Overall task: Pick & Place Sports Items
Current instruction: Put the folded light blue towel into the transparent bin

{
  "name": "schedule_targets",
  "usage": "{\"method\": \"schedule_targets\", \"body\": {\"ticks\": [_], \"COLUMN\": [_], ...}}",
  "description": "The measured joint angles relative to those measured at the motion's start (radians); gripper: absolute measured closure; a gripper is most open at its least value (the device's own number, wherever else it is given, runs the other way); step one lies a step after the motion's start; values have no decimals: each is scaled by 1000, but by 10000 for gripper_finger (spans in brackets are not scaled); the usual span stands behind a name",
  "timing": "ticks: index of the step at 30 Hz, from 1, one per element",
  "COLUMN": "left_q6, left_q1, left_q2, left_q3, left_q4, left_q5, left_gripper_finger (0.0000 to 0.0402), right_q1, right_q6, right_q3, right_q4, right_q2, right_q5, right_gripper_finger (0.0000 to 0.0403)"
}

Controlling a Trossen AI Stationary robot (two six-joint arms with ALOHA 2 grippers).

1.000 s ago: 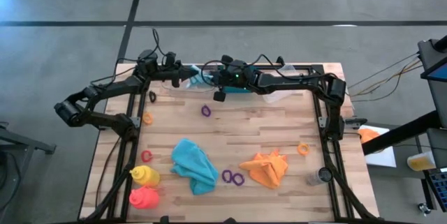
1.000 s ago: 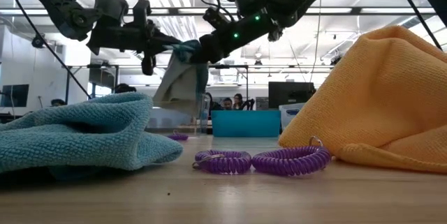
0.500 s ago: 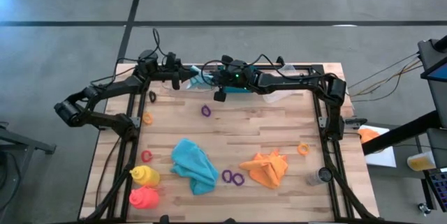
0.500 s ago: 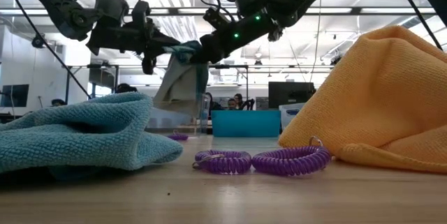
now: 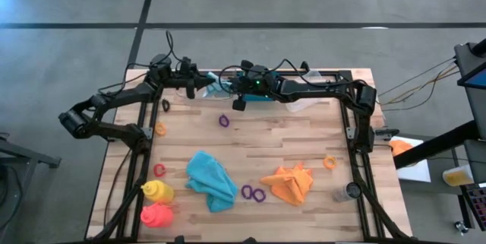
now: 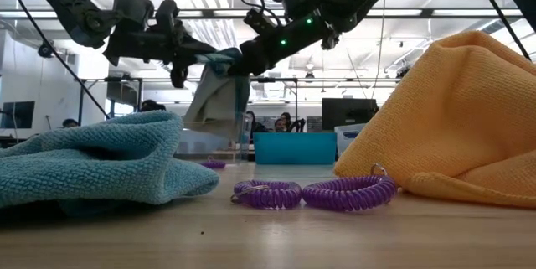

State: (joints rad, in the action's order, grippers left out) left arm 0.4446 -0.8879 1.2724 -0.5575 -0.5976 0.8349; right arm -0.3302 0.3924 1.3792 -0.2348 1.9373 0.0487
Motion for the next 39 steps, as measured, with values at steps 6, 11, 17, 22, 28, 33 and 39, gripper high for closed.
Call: {"method": "schedule_targets", "body": {"ticks": [6, 11, 17, 22, 28, 33, 39], "left_q6": [-3, -14, -94, -132, -206, -426, -619], "left_q1": [1, 2, 2, 3, 3, 3, 3], "left_q2": [-4, -4, -28, -106, -229, -306, -309], "left_q3": [0, 0, 0, 1, 0, 0, 1], "left_q4": [-4, -4, -3, 0, 155, 419, 522], "left_q5": [4, -2, -4, -4, -4, -68, -129], "left_gripper_finger": [292, 205, 134, 125, 124, 124, 124], "right_q1": [0, 0, -5, -21, -32, -32, -34], "right_q6": [0, -2, -17, -41, -45, -45, -42], "right_q3": [0, 0, 0, 0, 0, 3, 4], "right_q4": [0, 0, 1, 8, 30, 25, 21], "right_q2": [0, 0, -1, -17, -41, -49, -48], "right_q5": [0, -5, -5, -7, -38, -133, -208], "right_gripper_finger": [389, 389, 390, 390, 390, 390, 390]}}
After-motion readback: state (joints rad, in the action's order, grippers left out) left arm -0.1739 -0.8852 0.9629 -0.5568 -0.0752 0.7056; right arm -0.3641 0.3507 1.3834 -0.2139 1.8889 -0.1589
